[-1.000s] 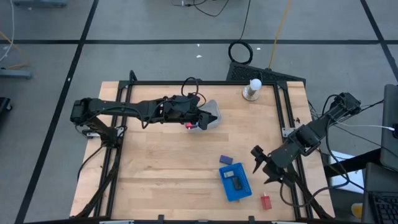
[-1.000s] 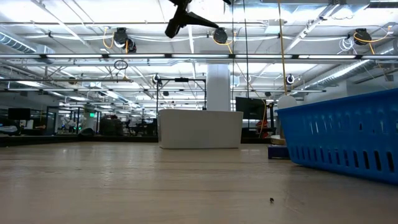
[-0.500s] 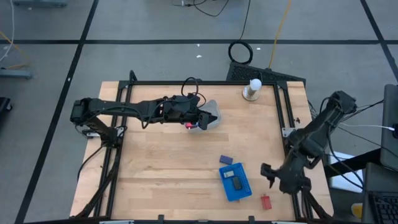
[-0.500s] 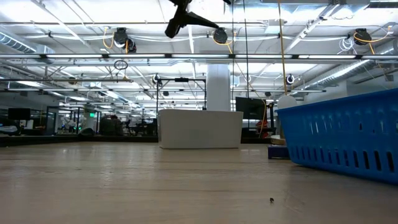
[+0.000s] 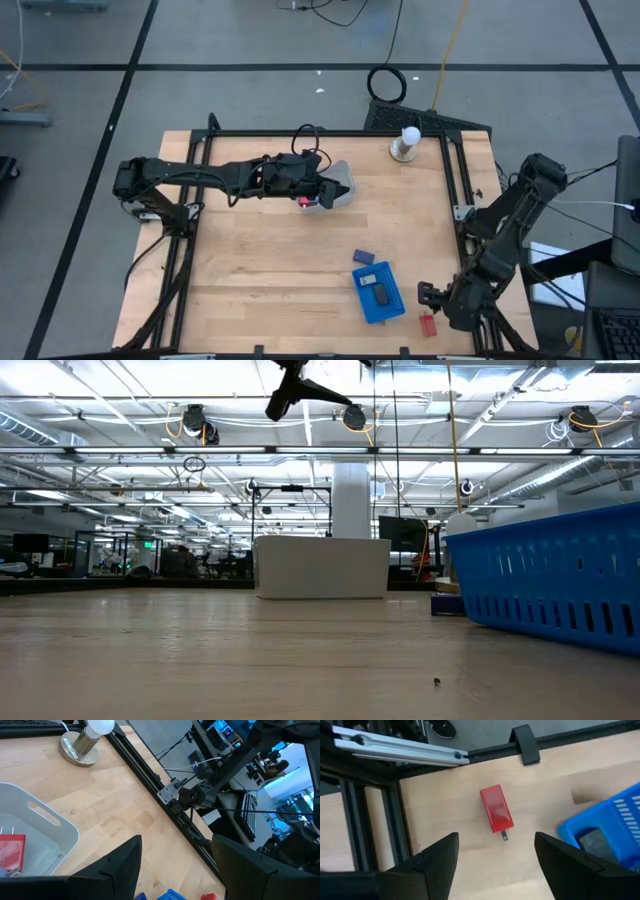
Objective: Pick & Place Office items
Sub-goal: Put the red charger adapter into the gray bin
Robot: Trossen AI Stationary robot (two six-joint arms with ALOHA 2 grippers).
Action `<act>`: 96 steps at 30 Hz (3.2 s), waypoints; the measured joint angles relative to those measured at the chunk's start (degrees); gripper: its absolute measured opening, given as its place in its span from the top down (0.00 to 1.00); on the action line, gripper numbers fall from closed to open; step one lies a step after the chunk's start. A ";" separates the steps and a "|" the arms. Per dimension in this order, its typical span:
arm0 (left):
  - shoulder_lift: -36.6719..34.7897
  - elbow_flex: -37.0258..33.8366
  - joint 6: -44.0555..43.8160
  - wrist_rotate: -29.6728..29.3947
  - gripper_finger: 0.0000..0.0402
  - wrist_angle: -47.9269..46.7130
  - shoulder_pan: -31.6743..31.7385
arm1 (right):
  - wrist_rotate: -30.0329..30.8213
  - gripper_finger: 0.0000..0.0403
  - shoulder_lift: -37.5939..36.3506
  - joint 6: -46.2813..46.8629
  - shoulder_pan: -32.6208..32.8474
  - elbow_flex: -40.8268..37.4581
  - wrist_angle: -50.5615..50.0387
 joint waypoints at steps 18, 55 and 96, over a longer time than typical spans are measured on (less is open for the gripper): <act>0.00 0.00 0.00 0.00 0.39 0.00 0.00 | -0.20 0.37 9.51 -7.73 1.93 0.02 6.76; 0.00 0.00 0.00 -0.02 0.39 0.00 0.01 | 2.55 0.37 22.82 -11.97 1.01 -0.50 11.30; 0.00 0.00 0.00 0.00 0.39 0.00 0.00 | 1.15 0.72 11.36 0.54 0.94 -0.52 7.99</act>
